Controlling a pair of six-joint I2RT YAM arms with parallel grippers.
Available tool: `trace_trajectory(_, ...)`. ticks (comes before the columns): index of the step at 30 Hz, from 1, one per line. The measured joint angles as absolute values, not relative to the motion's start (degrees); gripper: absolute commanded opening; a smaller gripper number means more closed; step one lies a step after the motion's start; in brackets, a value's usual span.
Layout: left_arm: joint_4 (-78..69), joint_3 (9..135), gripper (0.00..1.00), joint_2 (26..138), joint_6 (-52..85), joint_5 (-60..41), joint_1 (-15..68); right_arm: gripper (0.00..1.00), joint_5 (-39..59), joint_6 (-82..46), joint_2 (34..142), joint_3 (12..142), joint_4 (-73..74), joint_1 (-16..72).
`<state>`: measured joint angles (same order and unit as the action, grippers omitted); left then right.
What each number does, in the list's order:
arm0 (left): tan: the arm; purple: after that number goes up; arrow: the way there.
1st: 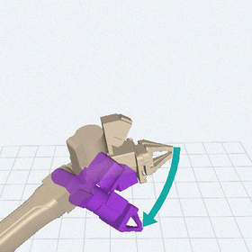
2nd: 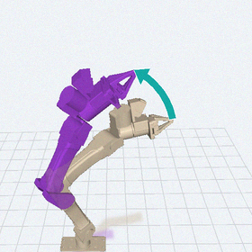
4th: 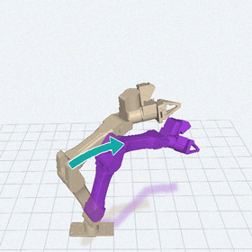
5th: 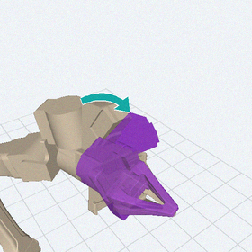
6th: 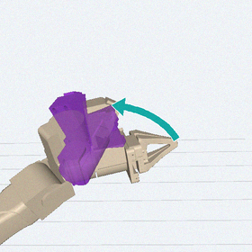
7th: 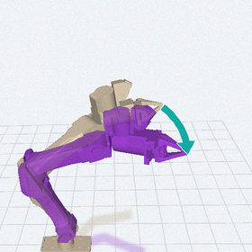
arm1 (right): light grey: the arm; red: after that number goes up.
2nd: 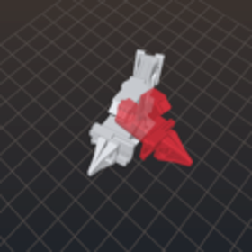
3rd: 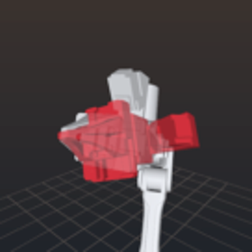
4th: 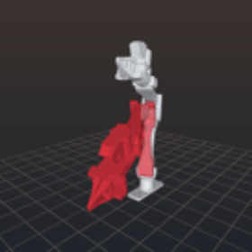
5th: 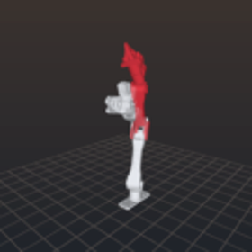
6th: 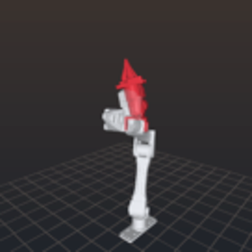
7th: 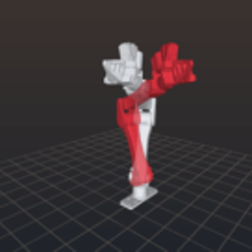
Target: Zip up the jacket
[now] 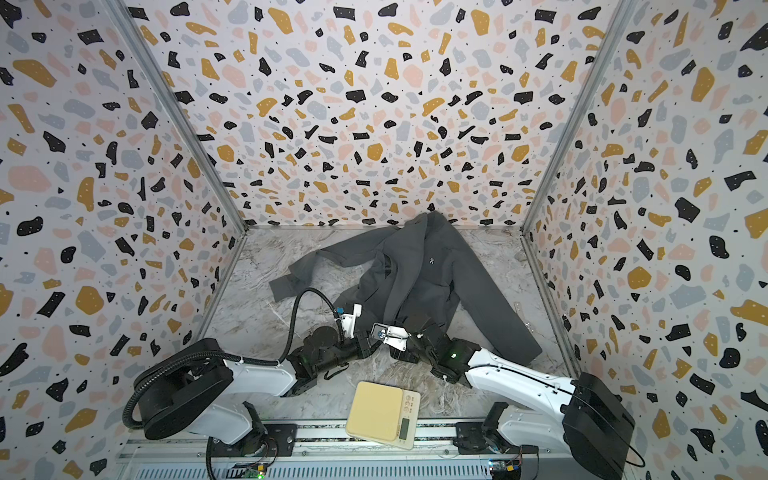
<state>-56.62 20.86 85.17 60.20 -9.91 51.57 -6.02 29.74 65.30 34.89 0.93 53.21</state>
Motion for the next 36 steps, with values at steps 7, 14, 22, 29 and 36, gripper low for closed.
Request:
trace_trajectory(7, -57.06, 20.29, 0.00, 85.17, 60.20, -9.74, 51.57, 0.64, -4.91, 28.56, 64.88, 34.85, 0.86, 52.93)
trace_trajectory(14, -57.08, 20.23, 0.00, 85.17, 60.23, -9.61, 51.57, 0.61, -2.94, 27.38, 64.31, 34.85, 0.69, 52.16)
trace_trajectory(22, -57.10, 20.23, 0.00, 85.17, 60.31, -9.54, 51.57, 0.59, -1.45, 26.81, 64.34, 35.03, 0.36, 51.27)
trace_trajectory(29, -57.65, 20.23, 0.00, 85.17, 60.62, -9.47, 51.57, 0.57, 0.05, 26.37, 64.55, 36.93, -0.51, 50.04)
trace_trajectory(36, -58.24, 20.18, 0.00, 85.17, 60.64, -9.34, 51.57, 0.54, 0.89, 26.02, 64.97, 37.04, -0.93, 49.71)
